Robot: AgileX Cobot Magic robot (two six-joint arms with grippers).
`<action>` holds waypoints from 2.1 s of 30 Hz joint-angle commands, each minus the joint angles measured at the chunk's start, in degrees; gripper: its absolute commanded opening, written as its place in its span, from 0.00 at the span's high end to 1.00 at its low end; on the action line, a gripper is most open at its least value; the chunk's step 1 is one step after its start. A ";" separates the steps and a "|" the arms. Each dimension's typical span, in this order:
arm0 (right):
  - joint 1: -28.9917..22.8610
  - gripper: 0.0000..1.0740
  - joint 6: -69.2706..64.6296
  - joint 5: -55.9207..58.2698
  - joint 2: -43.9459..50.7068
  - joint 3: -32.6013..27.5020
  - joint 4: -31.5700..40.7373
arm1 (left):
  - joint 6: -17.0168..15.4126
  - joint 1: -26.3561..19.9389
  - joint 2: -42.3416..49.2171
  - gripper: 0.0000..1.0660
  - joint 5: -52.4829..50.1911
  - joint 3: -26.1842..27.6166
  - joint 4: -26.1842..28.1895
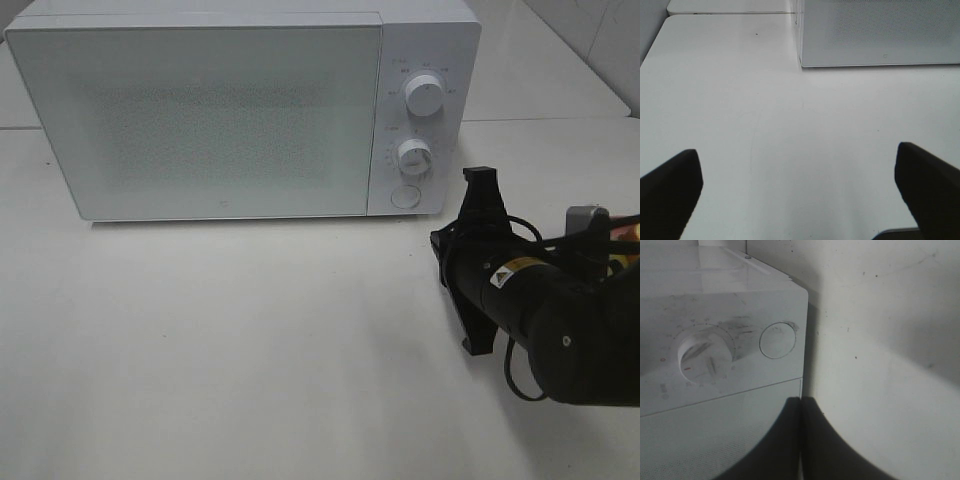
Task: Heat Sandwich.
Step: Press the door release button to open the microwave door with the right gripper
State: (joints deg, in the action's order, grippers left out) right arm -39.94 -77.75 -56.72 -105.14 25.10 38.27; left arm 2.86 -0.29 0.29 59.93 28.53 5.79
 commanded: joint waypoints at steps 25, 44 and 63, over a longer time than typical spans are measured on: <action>8.59 1.00 -0.29 7.85 -11.92 18.62 -9.17 | -0.34 -0.17 1.60 0.01 -0.46 -0.23 0.29; 11.92 1.00 0.69 7.56 -13.81 20.40 -9.97 | -0.29 -0.17 1.60 0.01 -0.46 -0.23 0.29; 11.92 1.00 1.49 4.18 -16.10 25.27 -10.37 | -0.29 -0.17 1.60 0.01 -0.46 -0.23 0.29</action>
State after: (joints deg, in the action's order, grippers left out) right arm -28.36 -77.35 -48.07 -121.41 48.70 27.96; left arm 2.86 -0.29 0.29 59.93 28.53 5.79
